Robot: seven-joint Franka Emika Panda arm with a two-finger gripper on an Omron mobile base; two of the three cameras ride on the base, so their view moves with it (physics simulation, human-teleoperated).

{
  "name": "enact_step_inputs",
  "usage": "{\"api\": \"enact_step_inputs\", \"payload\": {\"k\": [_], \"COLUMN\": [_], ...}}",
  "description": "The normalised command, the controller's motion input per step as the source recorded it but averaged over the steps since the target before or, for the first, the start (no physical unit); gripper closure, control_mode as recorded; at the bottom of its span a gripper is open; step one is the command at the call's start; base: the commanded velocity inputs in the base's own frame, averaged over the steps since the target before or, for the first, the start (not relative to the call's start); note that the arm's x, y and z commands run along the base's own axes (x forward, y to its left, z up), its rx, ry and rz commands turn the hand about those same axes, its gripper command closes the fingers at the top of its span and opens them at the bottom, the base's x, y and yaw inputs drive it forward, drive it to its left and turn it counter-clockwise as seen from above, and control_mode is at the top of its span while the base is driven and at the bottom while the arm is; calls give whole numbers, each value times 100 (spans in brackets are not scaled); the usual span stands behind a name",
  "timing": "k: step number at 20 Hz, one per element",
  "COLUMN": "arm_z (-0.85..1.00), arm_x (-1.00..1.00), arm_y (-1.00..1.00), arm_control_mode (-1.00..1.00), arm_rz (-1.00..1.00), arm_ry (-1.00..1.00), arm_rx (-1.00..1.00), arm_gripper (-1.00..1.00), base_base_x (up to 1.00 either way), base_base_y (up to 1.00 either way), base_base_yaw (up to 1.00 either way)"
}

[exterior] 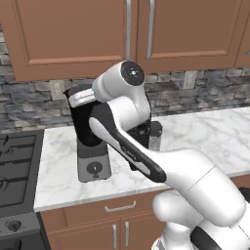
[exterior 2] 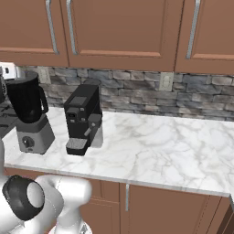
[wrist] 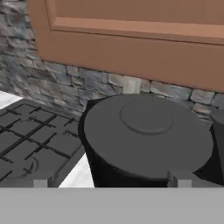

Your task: Close the lid blender by securely placing the lid on top.

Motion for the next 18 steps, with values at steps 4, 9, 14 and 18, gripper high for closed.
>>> {"api": "enact_step_inputs", "payload": {"k": [4,9,14,18], "arm_z": [1,5,6,0], "arm_x": [-100,-99,-86,-61], "arm_y": [-21,-67,-93,-89], "arm_control_mode": [-100,-100,-100,-100], "arm_rz": [-8,-12,-10,-6], "arm_ry": [-5,-3,-8,-8], "arm_rx": [7,11,9,9], "arm_gripper": [-100,-100,-100,-100], "base_base_x": [0,0,0,0], "base_base_y": [0,0,0,0], "base_base_yaw": [0,0,0,0]}}
